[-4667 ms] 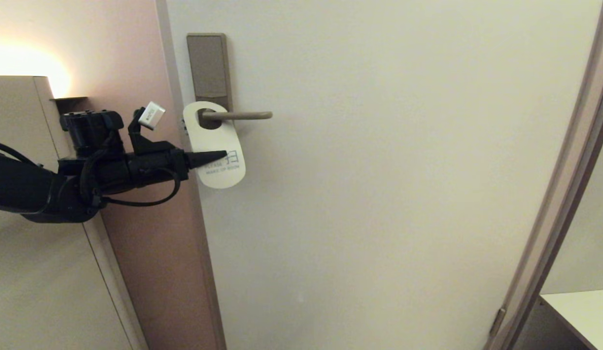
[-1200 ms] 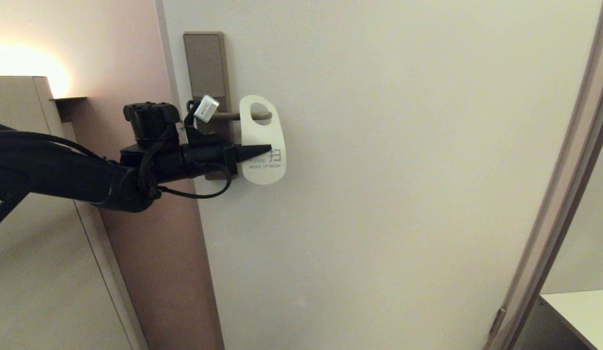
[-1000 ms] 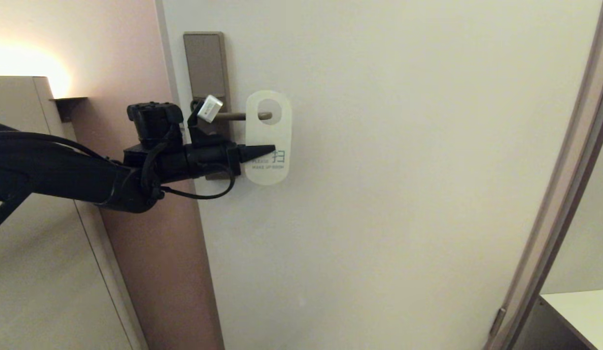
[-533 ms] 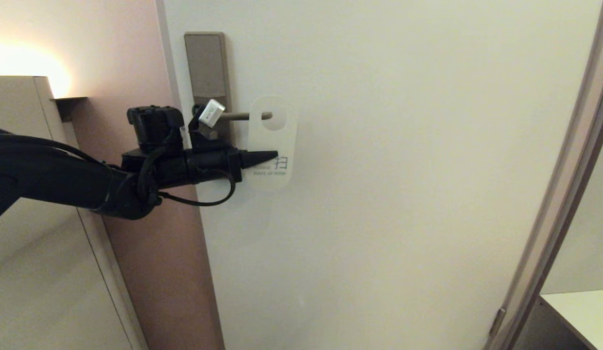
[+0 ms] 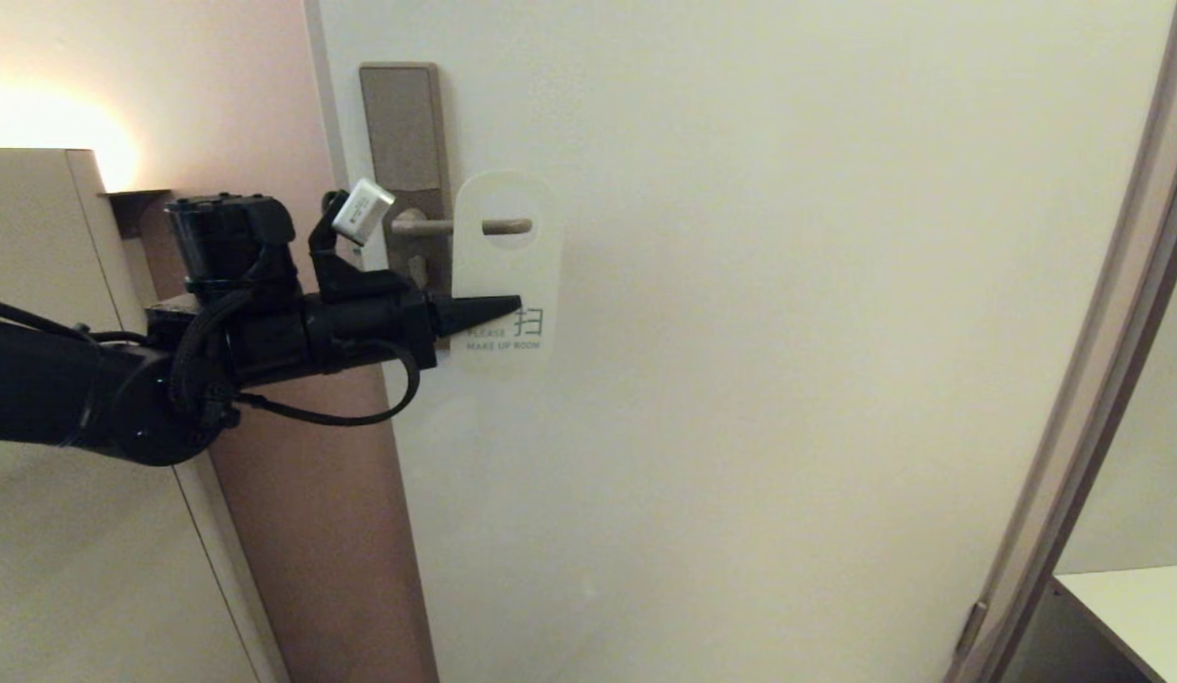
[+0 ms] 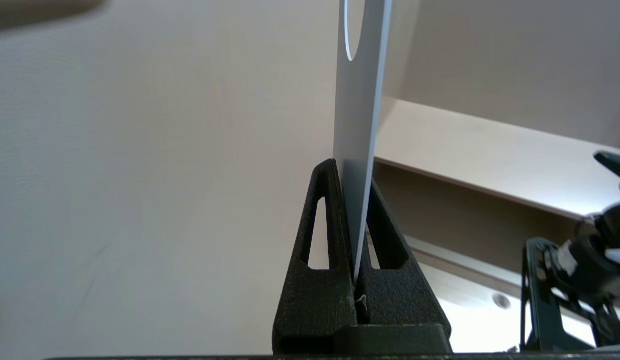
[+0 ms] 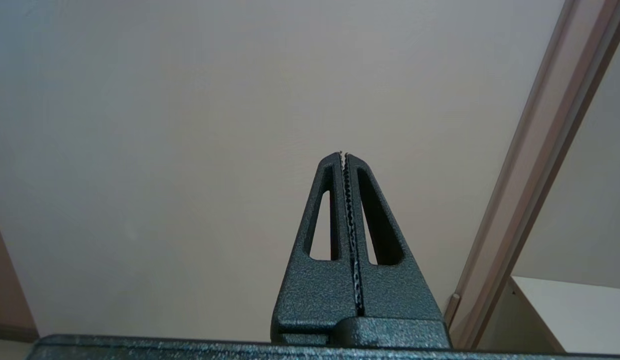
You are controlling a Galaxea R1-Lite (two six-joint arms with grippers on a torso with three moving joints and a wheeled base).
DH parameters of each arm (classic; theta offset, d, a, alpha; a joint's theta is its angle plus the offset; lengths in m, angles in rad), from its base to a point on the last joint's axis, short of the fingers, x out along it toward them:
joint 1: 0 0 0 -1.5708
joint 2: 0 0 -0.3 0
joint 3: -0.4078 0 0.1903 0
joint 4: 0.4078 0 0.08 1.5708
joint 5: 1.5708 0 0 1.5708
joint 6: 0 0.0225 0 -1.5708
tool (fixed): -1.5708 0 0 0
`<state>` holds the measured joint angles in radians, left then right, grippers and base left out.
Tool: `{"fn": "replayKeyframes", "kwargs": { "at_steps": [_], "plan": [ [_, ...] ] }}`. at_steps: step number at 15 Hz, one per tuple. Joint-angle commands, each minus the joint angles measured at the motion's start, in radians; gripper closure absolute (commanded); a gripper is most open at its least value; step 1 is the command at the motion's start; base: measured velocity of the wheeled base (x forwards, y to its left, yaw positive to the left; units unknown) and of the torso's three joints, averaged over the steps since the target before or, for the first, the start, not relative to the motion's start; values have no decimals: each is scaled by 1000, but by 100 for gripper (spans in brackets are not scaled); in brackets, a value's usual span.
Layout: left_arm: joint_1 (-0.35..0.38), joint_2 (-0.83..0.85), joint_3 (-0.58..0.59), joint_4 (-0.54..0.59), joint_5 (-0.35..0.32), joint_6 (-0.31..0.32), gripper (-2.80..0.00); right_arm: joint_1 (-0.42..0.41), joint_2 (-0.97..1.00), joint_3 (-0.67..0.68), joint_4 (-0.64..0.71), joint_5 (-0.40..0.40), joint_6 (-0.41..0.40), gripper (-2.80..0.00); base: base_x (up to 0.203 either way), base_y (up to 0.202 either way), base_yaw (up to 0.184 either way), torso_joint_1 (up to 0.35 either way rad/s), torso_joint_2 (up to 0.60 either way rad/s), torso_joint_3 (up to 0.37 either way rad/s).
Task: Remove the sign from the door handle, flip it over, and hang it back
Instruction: Hand it to the other hand
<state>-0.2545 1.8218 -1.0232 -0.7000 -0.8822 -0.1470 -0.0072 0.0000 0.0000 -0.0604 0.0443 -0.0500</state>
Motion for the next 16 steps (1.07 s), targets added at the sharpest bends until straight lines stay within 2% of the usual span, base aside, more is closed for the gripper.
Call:
{"fn": "replayKeyframes", "kwargs": {
  "at_steps": [1, 12, 16],
  "plan": [
    [0, -87, 39, -4, 14, -3, 0, 1, 0, 0, -1, 1, -1, 0, 0, 0, 0, 0, 0, 0],
    [10, -435, 255, 36, 167, -4, 0, 0, 1, 0, -1, 1, -1, 0, 0, 0, 0, 0, 0, 0],
    [34, -461, 264, 71, 147, -20, 0, 0, 1, 0, -1, 1, -1, 0, 0, 0, 0, 0, 0, 0]
  ]
}}
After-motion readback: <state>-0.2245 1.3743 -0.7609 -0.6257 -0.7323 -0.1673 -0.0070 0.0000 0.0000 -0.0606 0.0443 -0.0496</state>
